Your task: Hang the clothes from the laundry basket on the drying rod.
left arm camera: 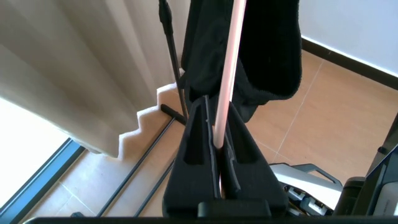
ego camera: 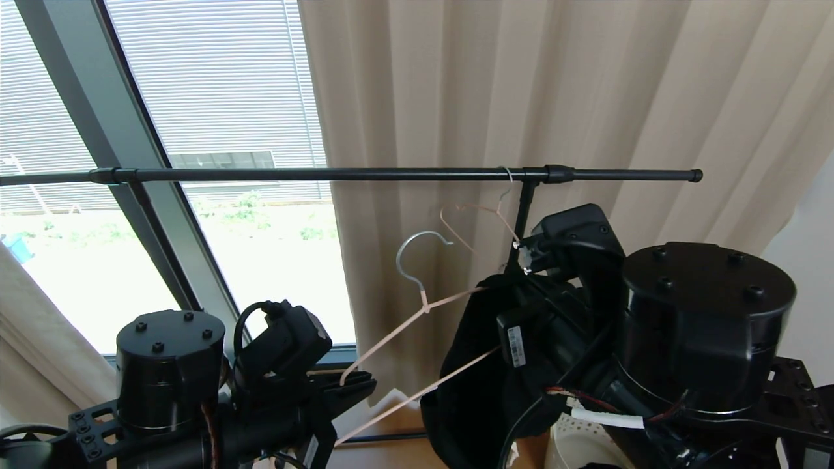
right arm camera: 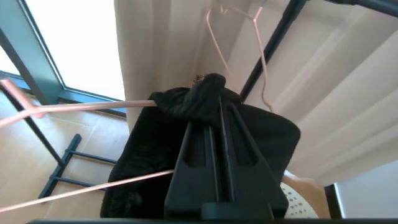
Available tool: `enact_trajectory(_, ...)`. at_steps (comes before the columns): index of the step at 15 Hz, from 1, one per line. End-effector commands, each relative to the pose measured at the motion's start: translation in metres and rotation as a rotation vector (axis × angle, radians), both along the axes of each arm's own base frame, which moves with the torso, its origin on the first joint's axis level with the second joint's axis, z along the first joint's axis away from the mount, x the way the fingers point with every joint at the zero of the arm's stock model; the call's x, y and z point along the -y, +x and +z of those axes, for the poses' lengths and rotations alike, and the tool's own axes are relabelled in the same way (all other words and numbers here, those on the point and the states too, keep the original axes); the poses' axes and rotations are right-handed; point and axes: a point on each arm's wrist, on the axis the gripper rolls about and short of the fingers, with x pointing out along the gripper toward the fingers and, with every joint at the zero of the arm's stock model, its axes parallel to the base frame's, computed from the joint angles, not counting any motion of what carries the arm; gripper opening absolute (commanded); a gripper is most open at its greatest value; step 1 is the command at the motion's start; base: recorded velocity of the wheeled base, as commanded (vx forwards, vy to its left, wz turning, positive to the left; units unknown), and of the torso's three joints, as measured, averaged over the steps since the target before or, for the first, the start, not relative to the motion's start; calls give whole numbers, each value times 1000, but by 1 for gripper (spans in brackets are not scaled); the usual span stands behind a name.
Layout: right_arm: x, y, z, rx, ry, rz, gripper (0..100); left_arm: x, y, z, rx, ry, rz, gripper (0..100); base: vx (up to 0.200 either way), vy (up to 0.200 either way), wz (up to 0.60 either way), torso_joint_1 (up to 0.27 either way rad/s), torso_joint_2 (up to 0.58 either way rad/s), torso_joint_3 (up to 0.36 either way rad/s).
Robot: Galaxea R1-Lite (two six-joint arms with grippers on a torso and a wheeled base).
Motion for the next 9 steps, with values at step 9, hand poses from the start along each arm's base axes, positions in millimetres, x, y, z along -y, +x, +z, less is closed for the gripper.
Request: enact_trajectory(9,-45,-33,11,8,111,156,0,2,-1,-2,4,-2,-10,0,0,0,0,0,0,0)
